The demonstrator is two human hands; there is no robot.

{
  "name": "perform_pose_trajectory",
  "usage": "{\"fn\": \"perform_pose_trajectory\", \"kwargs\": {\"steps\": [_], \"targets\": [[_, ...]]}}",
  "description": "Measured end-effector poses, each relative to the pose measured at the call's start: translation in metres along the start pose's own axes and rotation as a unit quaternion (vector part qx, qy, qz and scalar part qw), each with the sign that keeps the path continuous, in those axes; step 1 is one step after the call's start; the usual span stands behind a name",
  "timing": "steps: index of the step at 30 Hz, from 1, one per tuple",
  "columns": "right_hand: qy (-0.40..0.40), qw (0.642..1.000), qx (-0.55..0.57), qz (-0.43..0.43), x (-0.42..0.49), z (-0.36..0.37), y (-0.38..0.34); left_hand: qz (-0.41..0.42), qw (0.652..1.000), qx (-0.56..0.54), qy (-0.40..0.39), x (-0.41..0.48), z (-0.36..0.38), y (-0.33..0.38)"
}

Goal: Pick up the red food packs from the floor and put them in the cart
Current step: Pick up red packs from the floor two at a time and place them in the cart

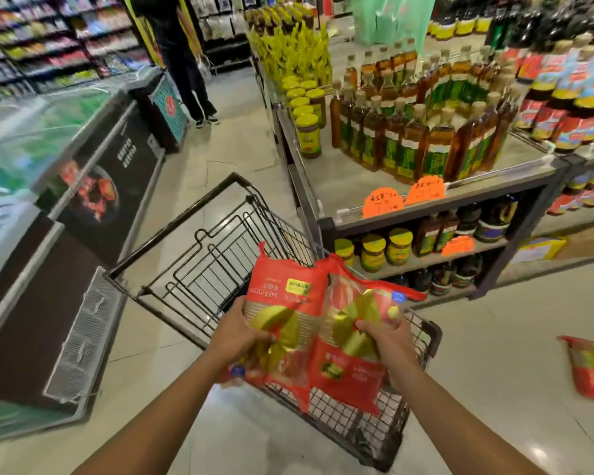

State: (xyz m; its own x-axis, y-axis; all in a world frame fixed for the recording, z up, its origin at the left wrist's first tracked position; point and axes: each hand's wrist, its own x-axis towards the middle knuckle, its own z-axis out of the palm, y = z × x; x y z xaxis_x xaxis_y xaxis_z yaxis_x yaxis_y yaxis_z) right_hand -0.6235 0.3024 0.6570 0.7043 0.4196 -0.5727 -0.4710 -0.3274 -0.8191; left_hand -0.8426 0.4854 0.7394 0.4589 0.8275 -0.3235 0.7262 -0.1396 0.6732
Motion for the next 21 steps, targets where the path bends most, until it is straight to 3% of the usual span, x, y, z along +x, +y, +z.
{"fn": "perform_pose_trajectory", "kwargs": {"steps": [5, 10, 15, 21], "targets": [[0.006, 0.997, 0.027, 0.068, 0.039, 0.051, 0.019, -0.025, 0.997, 0.072, -0.021, 0.071, -0.005, -0.013], [0.040, 0.992, 0.003, 0.122, 0.089, 0.092, 0.054, -0.055, 0.990, 0.088, -0.093, 0.163, 0.011, -0.054], [0.133, 0.976, -0.055, 0.163, 0.155, 0.126, 0.096, -0.058, 0.972, 0.141, -0.177, 0.272, 0.067, -0.115], [0.154, 0.966, -0.053, 0.202, 0.260, 0.163, 0.204, -0.051, 0.946, 0.224, -0.230, 0.361, 0.148, -0.172]]}}
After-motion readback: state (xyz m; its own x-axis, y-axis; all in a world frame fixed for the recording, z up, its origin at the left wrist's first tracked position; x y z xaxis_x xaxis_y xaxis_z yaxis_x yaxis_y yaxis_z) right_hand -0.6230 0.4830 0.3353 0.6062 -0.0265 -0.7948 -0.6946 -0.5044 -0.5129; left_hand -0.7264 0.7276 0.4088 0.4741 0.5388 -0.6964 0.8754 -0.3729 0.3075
